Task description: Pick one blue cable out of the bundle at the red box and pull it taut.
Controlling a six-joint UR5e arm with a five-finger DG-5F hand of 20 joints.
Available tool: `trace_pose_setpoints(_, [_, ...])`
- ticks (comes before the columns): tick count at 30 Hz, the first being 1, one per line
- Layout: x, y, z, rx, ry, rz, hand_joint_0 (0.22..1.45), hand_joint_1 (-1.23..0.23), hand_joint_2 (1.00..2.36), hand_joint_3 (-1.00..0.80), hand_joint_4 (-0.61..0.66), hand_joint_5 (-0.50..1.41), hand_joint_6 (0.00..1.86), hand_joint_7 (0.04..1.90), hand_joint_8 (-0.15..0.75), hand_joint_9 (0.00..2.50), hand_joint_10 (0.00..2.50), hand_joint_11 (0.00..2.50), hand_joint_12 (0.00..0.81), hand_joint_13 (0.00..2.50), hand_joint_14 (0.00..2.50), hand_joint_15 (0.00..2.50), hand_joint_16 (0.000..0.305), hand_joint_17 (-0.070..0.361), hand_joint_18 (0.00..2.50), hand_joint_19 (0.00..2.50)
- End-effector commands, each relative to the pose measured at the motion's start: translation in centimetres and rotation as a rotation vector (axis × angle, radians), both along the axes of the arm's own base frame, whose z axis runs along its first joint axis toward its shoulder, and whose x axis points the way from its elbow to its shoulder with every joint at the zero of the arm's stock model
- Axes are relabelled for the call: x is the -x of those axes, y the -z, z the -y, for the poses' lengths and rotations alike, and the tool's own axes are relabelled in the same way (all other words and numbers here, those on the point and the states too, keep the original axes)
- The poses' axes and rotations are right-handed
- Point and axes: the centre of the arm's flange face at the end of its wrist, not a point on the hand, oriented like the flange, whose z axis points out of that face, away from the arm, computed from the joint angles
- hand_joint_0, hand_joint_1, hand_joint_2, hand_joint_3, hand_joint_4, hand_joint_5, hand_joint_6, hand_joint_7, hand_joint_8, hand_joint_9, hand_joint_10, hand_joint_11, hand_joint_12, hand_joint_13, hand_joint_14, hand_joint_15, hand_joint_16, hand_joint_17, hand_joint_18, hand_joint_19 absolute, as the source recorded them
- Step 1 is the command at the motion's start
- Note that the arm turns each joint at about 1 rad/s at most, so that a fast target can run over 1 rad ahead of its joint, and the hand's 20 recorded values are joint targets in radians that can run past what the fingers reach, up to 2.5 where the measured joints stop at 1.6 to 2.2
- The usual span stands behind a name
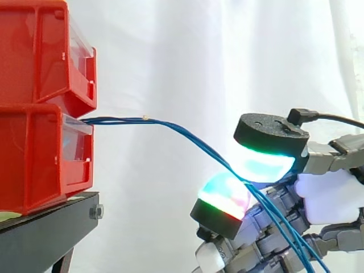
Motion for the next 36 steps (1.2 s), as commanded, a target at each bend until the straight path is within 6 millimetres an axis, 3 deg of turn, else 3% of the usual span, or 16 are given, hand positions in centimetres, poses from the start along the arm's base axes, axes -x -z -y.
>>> trace_pose_setpoints(1, [-0.01, -0.01, -0.04, 0.000, 0.000, 0.000, 0.65, -0.79, 1.02, -0.28, 0.18, -0.15, 0.89, 1.04, 0.347, 0.80, 0.01, 0.35, 0.384, 0.50, 0.00, 0.13, 0.061, 0.137, 0.70, 0.27])
trace_pose_setpoints(11, [-0.01, -0.01, -0.05, 0.000, -0.001, 0.000, 0.74, -0.92, 1.01, -0.36, 0.07, -0.16, 0.90, 0.98, 0.326, 0.78, 0.01, 0.36, 0.378, 0.50, 0.00, 0.11, 0.059, 0.133, 0.71, 0.24])
trace_pose_setpoints(27, [-0.13, -0.62, -0.07, 0.002, -0.001, -0.019, 0.80, -0.99, 1.01, -0.39, 0.06, -0.17, 0.91, 1.10, 0.313, 0.77, 0.01, 0.35, 0.370, 0.49, 0.00, 0.11, 0.058, 0.131, 0.70, 0.25])
trace_pose_setpoints(36, [-0.11, -0.61, -0.06, -0.011, 0.002, -0.019, 0.86, -0.95, 1.01, -0.33, 0.15, -0.22, 0.89, 0.88, 0.278, 0.64, 0.01, 0.33, 0.372, 0.44, 0.00, 0.12, 0.058, 0.132, 0.61, 0.28])
